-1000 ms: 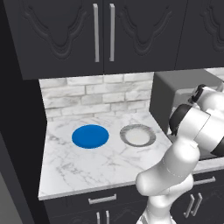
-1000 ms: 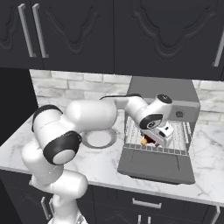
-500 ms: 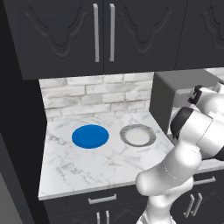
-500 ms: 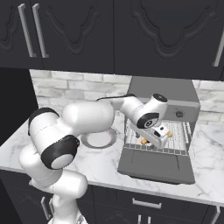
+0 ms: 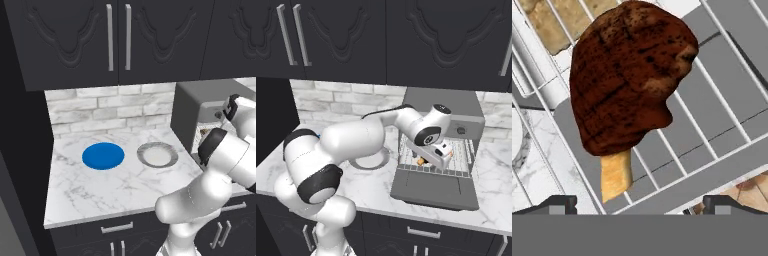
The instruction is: Open the toaster oven door. Place the baguette on the bottom rack in the toaster oven and place the steak on the top rack.
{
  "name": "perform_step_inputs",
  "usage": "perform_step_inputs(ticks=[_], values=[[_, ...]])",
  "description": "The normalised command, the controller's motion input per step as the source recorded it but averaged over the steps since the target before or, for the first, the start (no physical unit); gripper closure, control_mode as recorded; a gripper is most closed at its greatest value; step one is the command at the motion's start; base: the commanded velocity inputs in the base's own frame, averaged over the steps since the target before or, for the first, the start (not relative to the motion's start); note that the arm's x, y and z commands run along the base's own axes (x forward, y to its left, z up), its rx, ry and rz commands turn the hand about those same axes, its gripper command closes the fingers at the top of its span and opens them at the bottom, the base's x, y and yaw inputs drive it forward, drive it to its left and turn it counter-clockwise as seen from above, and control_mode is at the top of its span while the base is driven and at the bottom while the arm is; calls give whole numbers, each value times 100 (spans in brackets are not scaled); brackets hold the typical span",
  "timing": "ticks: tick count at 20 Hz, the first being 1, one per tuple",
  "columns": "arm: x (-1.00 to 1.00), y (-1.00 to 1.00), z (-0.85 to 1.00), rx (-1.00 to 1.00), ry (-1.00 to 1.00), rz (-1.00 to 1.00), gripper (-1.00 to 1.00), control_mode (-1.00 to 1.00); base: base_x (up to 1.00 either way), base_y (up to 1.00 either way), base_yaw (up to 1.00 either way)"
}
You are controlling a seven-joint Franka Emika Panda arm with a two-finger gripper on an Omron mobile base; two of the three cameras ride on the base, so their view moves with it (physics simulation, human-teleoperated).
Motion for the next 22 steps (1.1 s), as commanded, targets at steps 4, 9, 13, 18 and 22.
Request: perform_step_inputs(ticks=[4,9,13,18,22], values=[[-43,-1,19,0,5,6,-100,-100,0,0,0],[-56,-1,4,0,11,11,-100,-100,0,0,0],[-62,-6,0,0,11,13,-100,-100,0,0,0],[-47,-3,-20,0,16,12,-100,-100,0,0,0],[-27,-5,-39,0,9,15,-100,-100,0,0,0]])
